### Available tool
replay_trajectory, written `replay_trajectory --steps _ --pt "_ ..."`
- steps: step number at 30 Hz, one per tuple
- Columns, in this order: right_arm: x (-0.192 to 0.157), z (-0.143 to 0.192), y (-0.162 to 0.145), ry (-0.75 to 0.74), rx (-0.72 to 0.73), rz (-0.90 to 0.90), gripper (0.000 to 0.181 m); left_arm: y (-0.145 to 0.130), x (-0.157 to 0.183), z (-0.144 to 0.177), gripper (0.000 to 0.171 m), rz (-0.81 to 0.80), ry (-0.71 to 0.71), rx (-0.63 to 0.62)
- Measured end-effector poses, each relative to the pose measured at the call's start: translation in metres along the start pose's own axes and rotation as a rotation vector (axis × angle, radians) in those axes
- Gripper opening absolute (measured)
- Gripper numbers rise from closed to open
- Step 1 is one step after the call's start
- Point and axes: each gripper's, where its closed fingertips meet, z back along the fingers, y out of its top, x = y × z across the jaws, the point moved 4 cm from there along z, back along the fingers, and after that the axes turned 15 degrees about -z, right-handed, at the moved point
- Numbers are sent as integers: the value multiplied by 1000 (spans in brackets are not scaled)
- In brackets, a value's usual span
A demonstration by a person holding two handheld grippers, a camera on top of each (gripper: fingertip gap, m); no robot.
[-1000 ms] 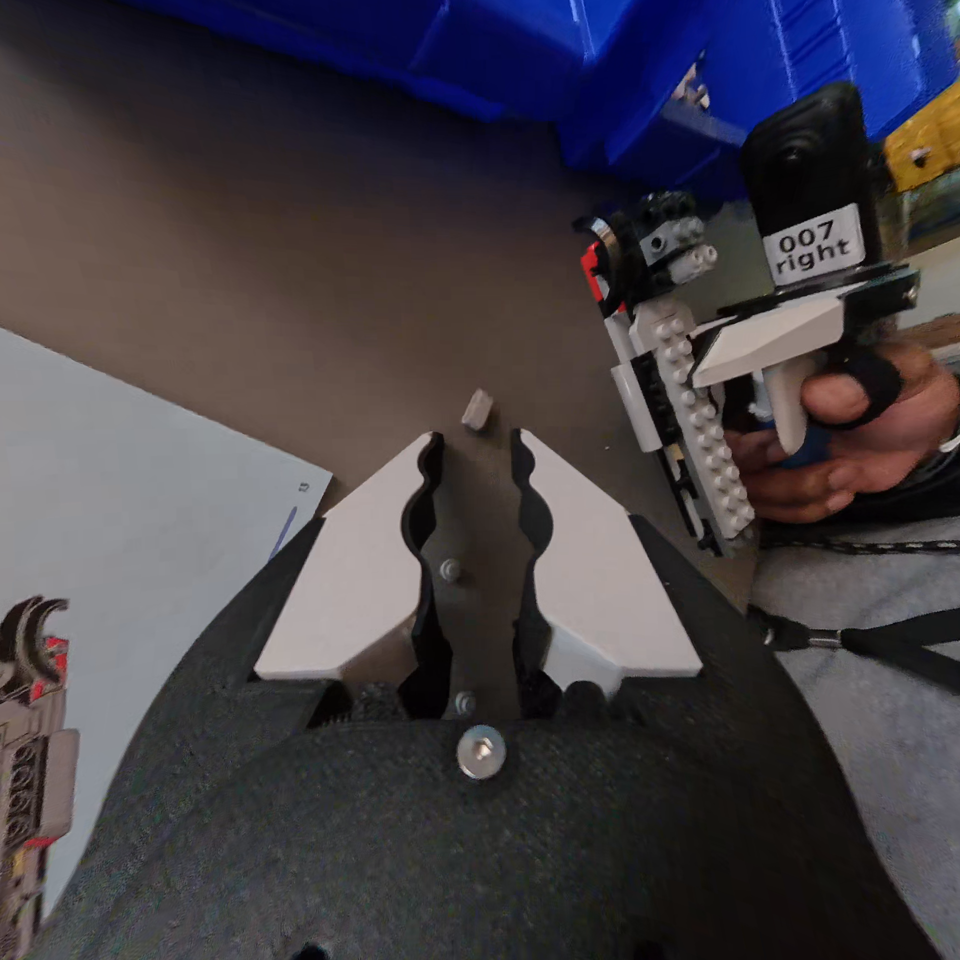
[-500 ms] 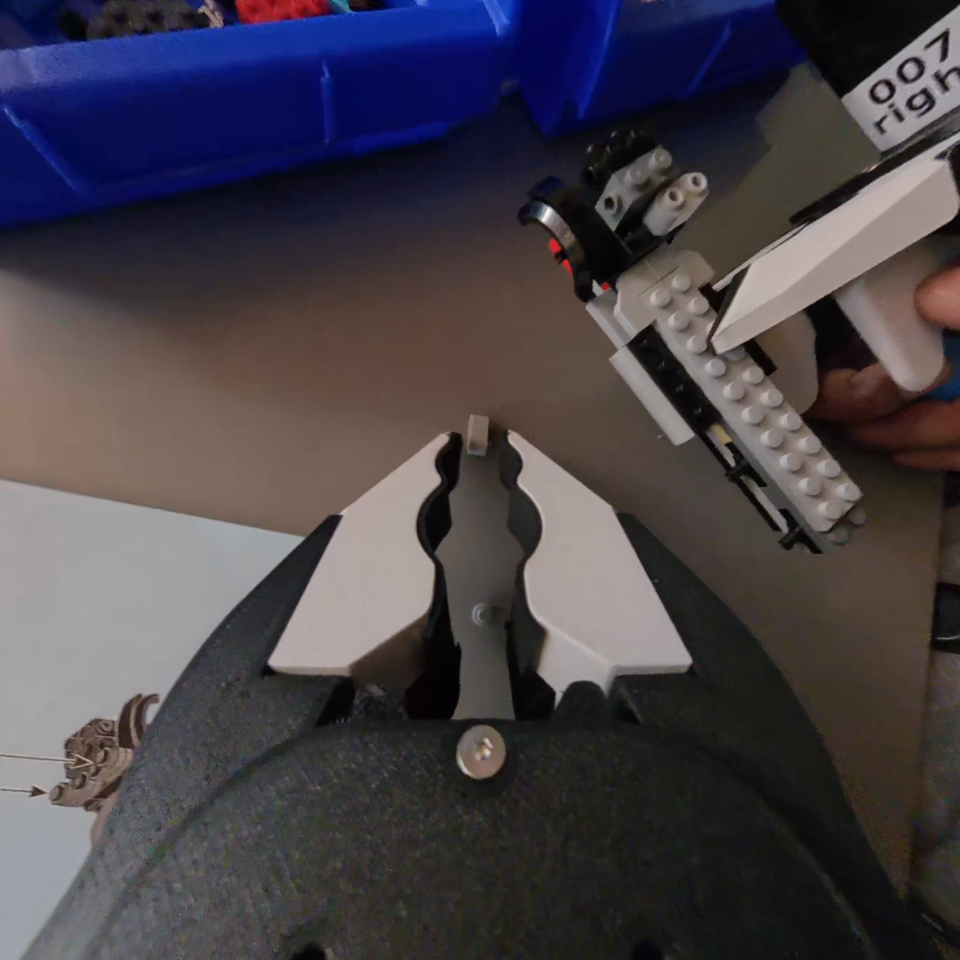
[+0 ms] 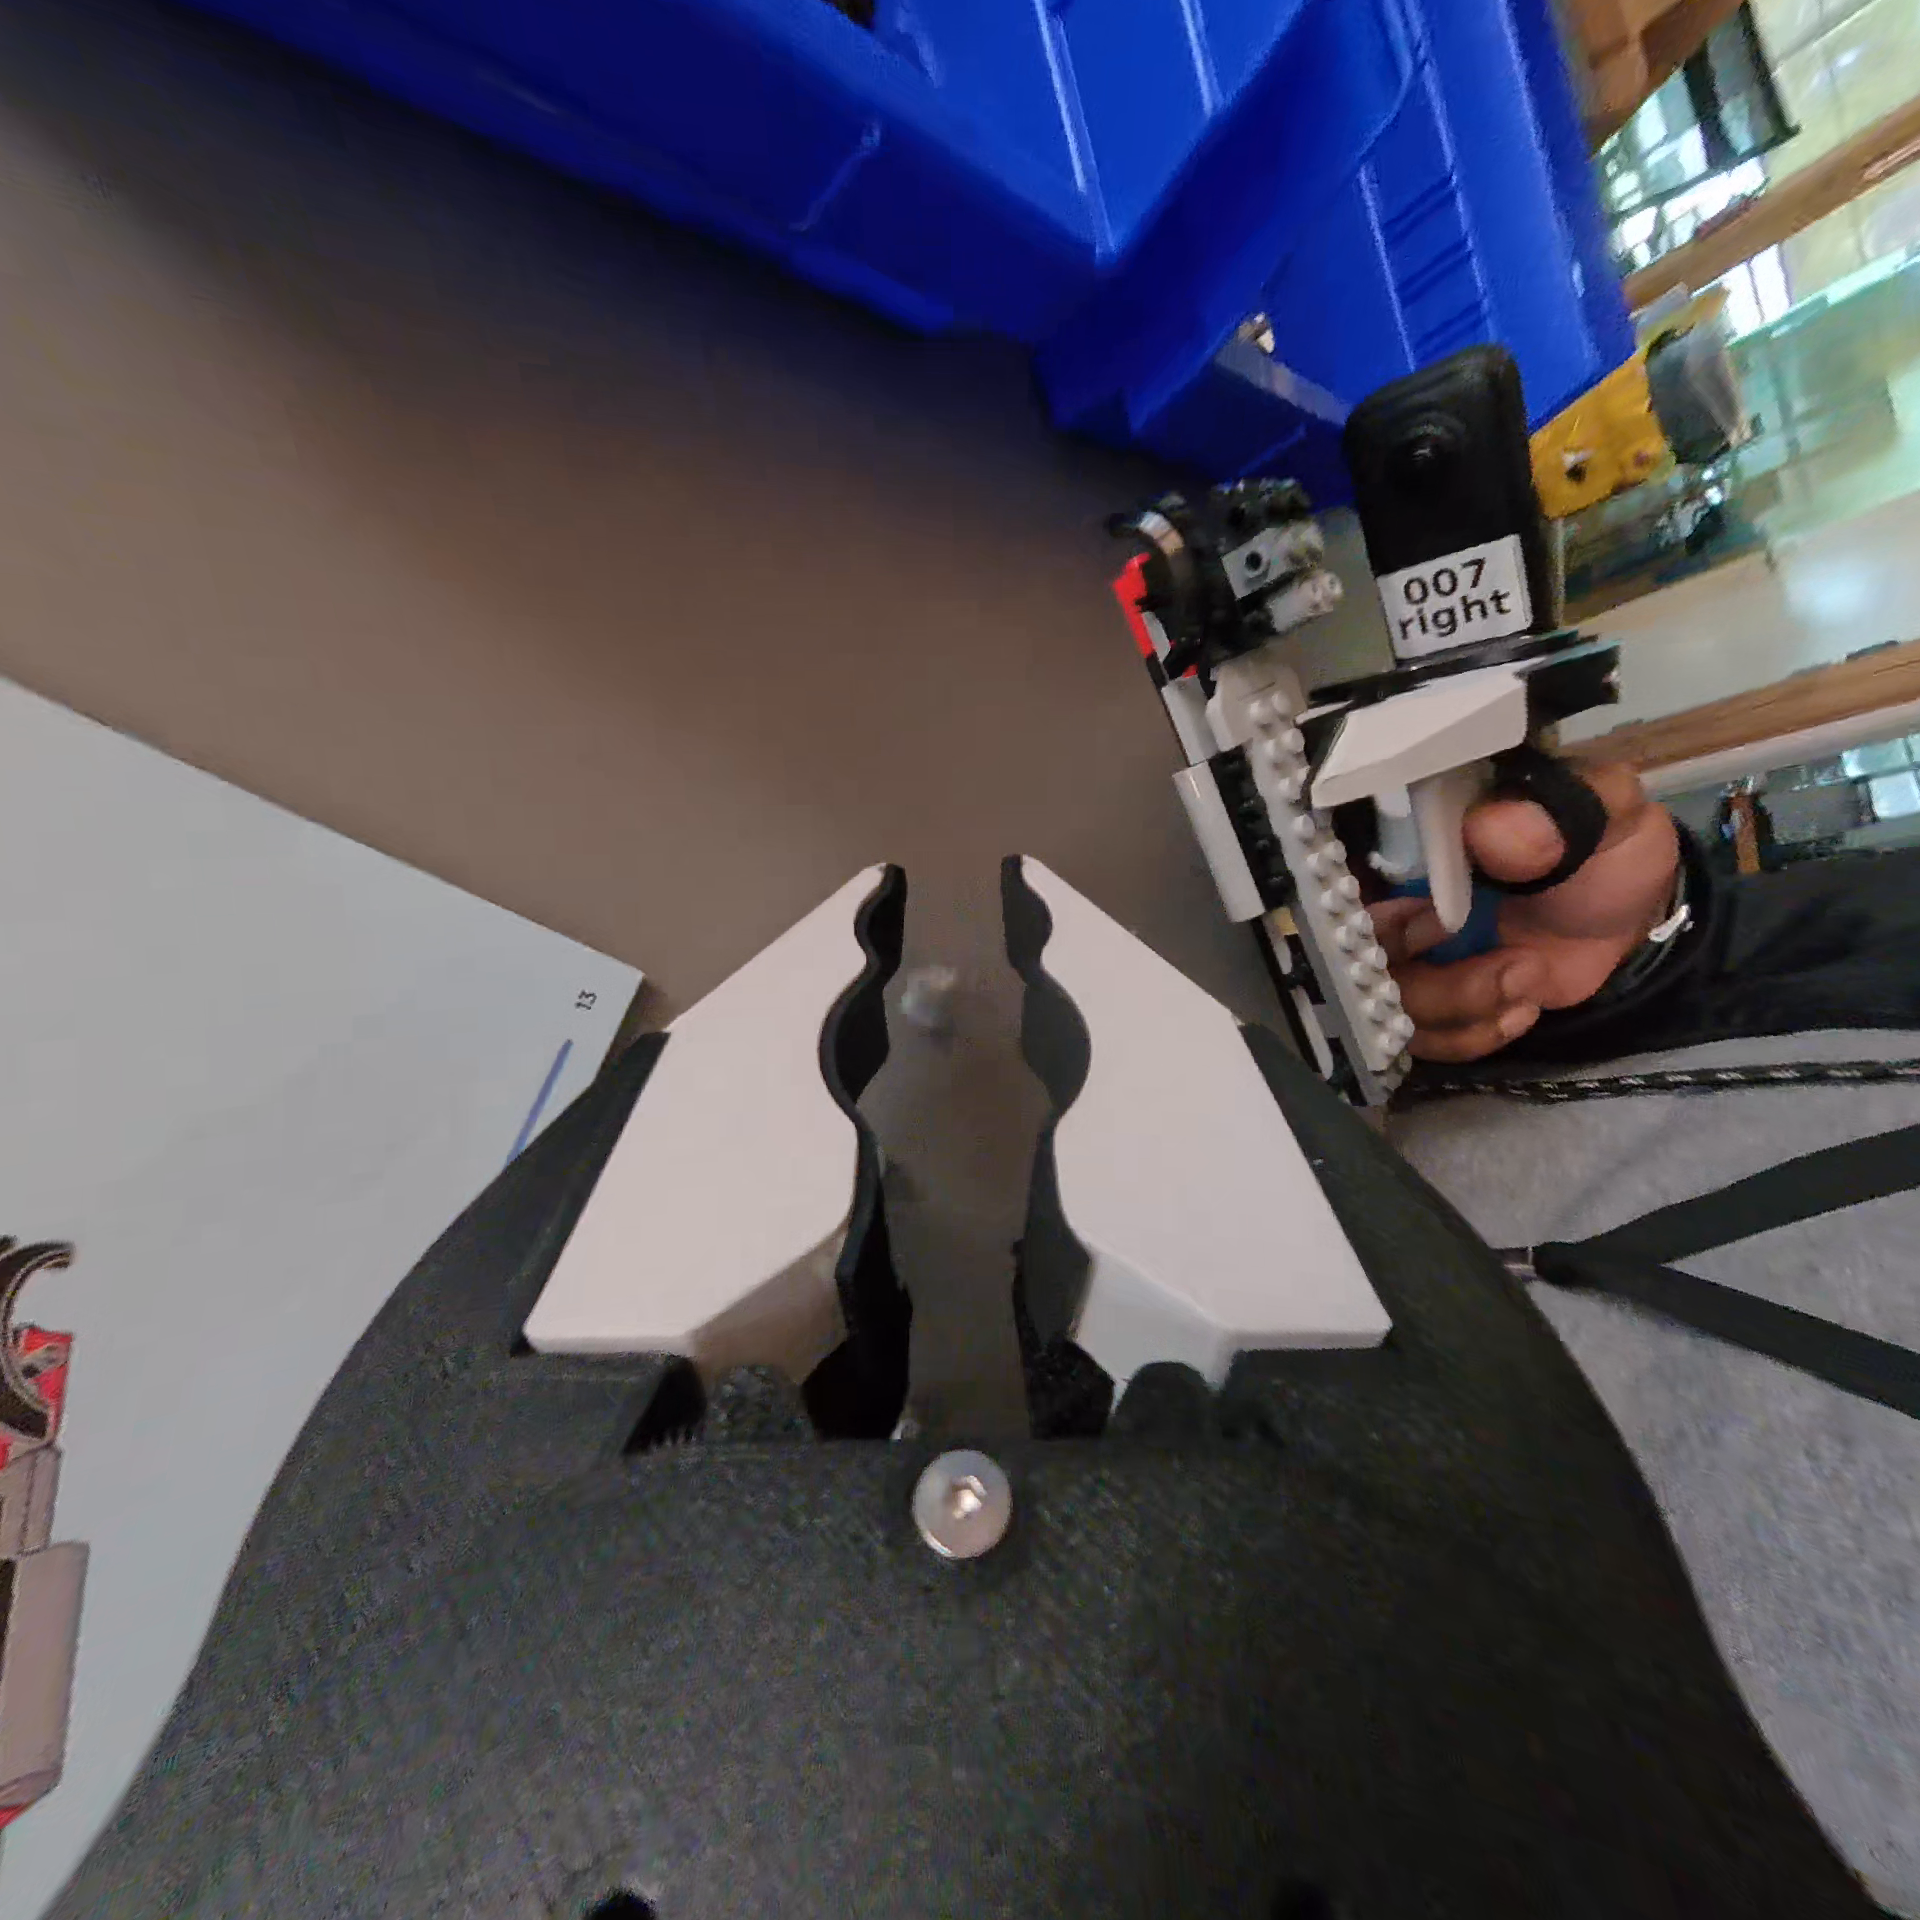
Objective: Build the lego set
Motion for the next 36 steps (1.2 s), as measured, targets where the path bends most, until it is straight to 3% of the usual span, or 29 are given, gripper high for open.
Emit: replay_trajectory --steps 3,8,15,23,31,36 --pt "0 1 0 -1 1 0 19 -5 3 7 20 -86 11 -7" --pt "0 2 0 -4 0 3 18 -21 -3 24 25 -324 158 -110" --pt "1 2 0 -8 6 8 18 -34 -4 52 25 -398 231 -117" --pt "2 1 0 -22 12 19 18 -46 -4 46 23 -491 270 -162" --pt "2 -3 -4 -35 -19 24 19 -39 -4 36 9 -552 272 -157" --pt "2 -11 -15 -4 -73 -24 19 -8 17 38 8 -551 144 -14"
